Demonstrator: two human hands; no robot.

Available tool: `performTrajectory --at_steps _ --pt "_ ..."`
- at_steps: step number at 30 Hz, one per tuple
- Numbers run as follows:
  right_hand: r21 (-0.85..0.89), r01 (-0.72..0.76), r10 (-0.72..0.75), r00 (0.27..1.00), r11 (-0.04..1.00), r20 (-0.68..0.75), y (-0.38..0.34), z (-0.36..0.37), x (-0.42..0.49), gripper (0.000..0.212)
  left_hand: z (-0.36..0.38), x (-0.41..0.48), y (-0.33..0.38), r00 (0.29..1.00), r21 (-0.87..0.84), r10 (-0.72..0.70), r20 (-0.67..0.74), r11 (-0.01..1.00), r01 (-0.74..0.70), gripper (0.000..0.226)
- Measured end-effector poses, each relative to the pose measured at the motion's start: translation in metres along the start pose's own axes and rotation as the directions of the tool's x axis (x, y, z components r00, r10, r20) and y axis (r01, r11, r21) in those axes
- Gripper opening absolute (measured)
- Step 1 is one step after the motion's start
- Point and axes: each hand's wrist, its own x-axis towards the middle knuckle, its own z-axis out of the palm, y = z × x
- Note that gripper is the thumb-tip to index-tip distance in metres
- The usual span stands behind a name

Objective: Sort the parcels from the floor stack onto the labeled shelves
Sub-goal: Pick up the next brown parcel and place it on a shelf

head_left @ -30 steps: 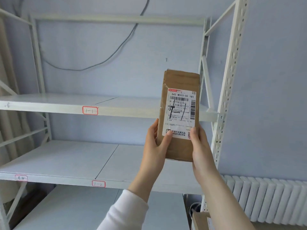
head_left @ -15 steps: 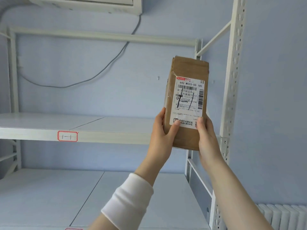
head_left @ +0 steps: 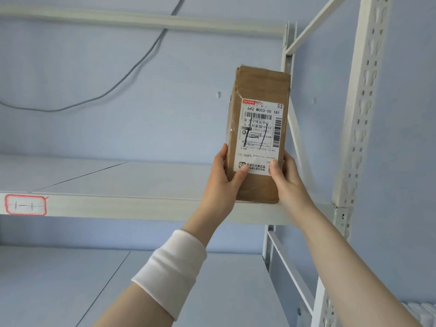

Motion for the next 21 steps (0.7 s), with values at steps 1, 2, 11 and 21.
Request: performTrajectory --at_steps 1,2,11,21 --pt "-0.012 -0.009 0.009 1.0 1.0 0.014 0.005 -0.002 0.007 0.046 0.001 0.006 -0.007 1.0 0.019 -0.01 0.006 1.0 0.01 0.062" --pt "-0.024 -0.017 0.017 0.999 1.0 0.027 0.01 -0.004 0.014 0.048 0.002 0.012 -0.014 1.0 0.04 -0.021 0.015 0.999 0.02 0.063" --pt "-0.281 -0.081 0.134 0.976 0.956 0.173 0.052 -0.026 0.065 0.031 -0.006 0.064 -0.059 0.982 0.269 -0.154 0.113 0.956 0.119 0.057" --pt "-0.3 -0.289 0.334 0.936 0.909 0.109 0.081 -0.026 0.117 0.052 -0.02 0.128 -0.082 0.948 0.451 -0.259 0.184 0.879 0.153 0.054"
